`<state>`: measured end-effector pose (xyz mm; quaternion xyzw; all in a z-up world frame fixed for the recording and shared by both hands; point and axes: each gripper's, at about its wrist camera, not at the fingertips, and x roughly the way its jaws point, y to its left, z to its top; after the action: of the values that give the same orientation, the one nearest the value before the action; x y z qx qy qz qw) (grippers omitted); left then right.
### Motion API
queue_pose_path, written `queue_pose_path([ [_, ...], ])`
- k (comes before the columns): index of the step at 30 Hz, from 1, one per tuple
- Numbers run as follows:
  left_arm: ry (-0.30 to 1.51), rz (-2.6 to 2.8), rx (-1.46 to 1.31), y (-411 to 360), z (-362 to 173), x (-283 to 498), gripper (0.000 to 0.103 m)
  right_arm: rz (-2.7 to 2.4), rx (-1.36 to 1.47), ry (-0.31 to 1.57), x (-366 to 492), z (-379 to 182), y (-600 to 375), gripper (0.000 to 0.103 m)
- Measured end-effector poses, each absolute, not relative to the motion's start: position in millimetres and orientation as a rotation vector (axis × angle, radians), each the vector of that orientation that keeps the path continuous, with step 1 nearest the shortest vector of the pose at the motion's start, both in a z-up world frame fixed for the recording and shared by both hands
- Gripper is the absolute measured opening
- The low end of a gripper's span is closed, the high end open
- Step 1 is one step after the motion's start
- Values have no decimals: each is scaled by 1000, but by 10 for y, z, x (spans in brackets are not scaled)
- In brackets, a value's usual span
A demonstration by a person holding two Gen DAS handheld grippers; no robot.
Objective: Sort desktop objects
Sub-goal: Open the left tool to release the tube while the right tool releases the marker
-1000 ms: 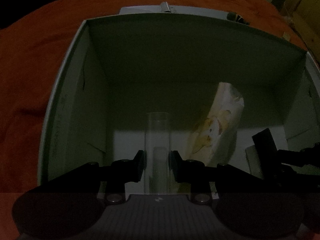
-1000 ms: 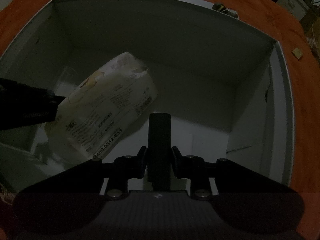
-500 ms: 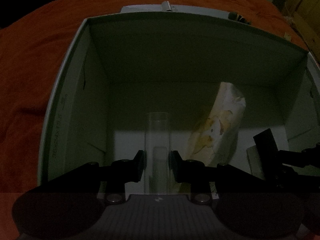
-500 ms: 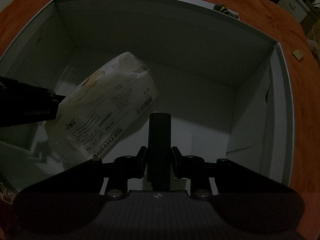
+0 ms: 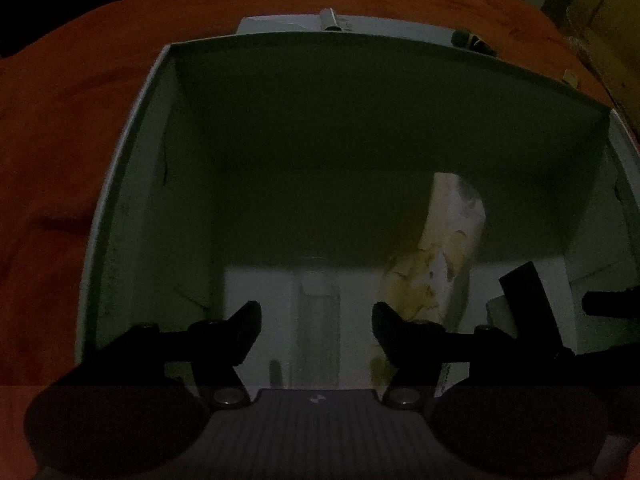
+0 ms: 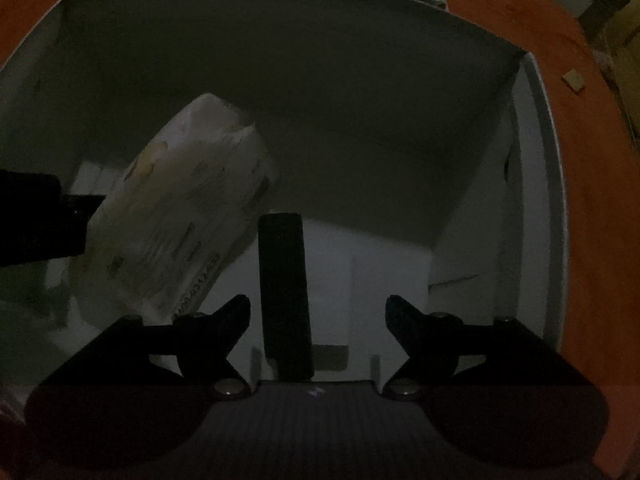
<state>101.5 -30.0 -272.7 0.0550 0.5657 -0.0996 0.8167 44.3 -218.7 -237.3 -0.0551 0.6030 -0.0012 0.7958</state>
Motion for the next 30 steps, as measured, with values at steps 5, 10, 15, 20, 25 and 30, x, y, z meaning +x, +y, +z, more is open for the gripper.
queue_pose_path([
  [5, 1204, -216, 118, -276, -2732, 1010, 59, 3, -115, 1296, 467, -2350, -2238, 79],
  [10, 1202, -222, 125, -280, -2747, 996, 61, 8, -112, 1302, 484, -2352, -2272, 80],
  [15, 1194, -229, 122, -270, -2754, 983, 62, 8, -107, 1301, 504, -2344, -2292, 80],
  [20, 1192, -224, 134, -280, -2764, 969, 62, 9, -108, 1302, 505, -2337, -2305, 80],
  [25, 1190, -223, 135, -276, -2757, 964, 62, 9, -107, 1301, 516, -2301, -2330, 80],
  [30, 1191, -221, 142, -285, -2764, 984, 62, 7, -109, 1300, 524, -2311, -2306, 80],
])
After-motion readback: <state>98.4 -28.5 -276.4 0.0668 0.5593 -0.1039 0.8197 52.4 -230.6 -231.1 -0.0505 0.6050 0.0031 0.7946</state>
